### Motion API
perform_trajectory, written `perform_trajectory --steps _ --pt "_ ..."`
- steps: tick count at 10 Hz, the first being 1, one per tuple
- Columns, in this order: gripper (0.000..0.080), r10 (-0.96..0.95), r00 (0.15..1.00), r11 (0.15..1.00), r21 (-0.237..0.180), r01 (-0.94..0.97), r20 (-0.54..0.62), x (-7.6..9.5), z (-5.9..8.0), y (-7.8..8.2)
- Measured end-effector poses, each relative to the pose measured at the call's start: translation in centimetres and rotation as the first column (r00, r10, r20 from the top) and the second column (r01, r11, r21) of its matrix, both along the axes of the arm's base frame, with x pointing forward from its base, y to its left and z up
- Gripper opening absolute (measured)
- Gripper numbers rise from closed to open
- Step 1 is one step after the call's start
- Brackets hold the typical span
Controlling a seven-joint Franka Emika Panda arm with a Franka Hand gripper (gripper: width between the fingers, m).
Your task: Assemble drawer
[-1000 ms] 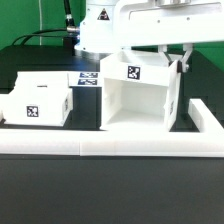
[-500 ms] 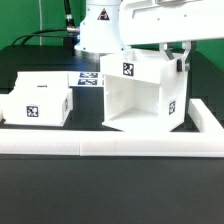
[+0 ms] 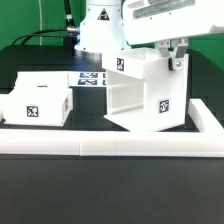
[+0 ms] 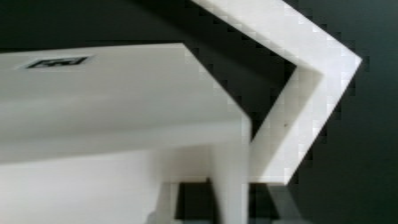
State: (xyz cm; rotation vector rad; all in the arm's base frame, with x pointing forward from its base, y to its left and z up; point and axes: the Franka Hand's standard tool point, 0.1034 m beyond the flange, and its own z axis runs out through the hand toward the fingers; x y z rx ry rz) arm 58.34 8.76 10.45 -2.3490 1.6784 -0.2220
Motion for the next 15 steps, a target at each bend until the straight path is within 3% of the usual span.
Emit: perform_trajectory --steps 3,7,12,15 --pt "0.0054 -0.1 0.995 0.994 0.042 0.1 0.004 0.3 0.4 0.3" --pt "0.0054 -0.4 0.912 0.9 0.148 0.409 -0.09 0.5 -0.3 0.8" --pt "0.0055 -0.354 0.927 0.915 0.161 0.37 -0.121 4.0 -0.4 2.2" --pt "0.0055 -0.32 0.941 0.928 0.166 0.335 -0.107 6.3 -0.3 2.2"
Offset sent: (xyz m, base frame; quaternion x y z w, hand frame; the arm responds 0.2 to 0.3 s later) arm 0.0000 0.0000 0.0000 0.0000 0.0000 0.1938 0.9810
